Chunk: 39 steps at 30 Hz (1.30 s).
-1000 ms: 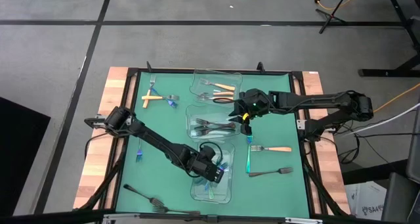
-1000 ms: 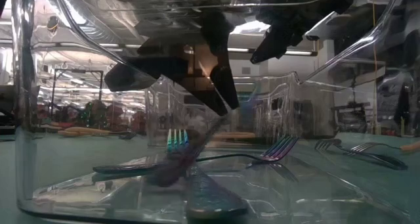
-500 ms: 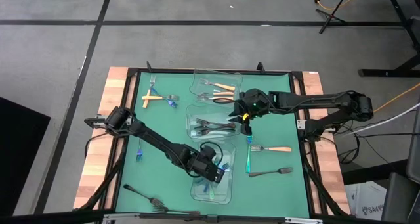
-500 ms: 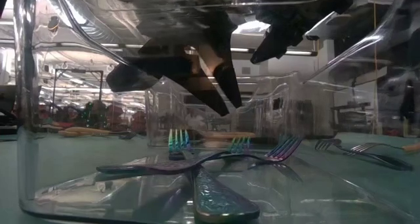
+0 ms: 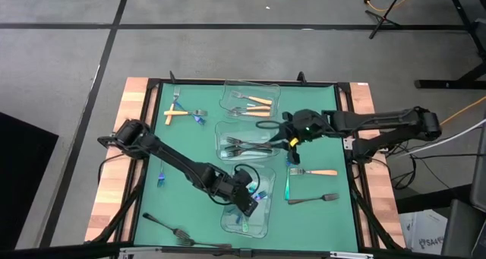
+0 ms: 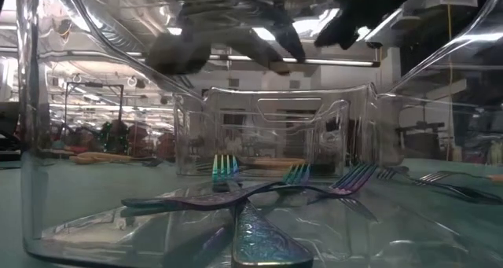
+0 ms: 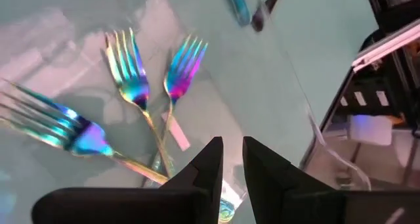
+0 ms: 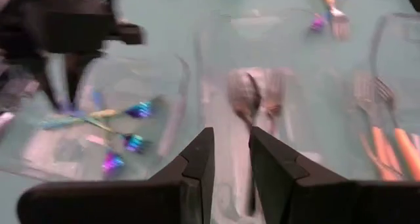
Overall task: Sort silverware by color (type)
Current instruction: Put the black fork into the middle transparent bin
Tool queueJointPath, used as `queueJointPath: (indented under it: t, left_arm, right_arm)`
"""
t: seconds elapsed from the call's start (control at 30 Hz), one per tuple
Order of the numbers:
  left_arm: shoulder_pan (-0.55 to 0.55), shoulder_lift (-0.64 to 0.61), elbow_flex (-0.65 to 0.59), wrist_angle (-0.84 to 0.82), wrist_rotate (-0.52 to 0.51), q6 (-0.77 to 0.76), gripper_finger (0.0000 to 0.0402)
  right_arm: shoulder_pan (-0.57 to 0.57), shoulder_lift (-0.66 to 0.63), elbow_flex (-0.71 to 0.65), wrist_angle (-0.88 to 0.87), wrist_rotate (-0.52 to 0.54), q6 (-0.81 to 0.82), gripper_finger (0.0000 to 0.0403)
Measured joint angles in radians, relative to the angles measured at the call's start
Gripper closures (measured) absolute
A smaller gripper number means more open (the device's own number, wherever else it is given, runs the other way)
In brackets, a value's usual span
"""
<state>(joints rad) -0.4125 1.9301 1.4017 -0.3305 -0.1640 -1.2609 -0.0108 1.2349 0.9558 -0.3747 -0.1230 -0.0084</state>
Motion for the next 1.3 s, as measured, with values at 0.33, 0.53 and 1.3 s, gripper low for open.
queueJointPath:
  t: [0.33,0.53,1.3]
  left_arm:
    - [0.002,-0.087,0.0,0.006,-0.027,0.189,0.0348]
    - [-0.033,-0.159,0.0,-0.08,0.037,0.298,0.0348]
    - [-0.435,-0.263,0.001,-0.586,0.107,0.262,0.0348]
  right_arm:
    - [0.172,-0.043,0.0,-0.098,0.135,0.163,0.0315]
    - [0.282,-0.044,0.0,-0.143,0.218,0.236,0.0315]
    - [0.436,-0.039,0.0,-0.151,0.297,0.25,0.0315]
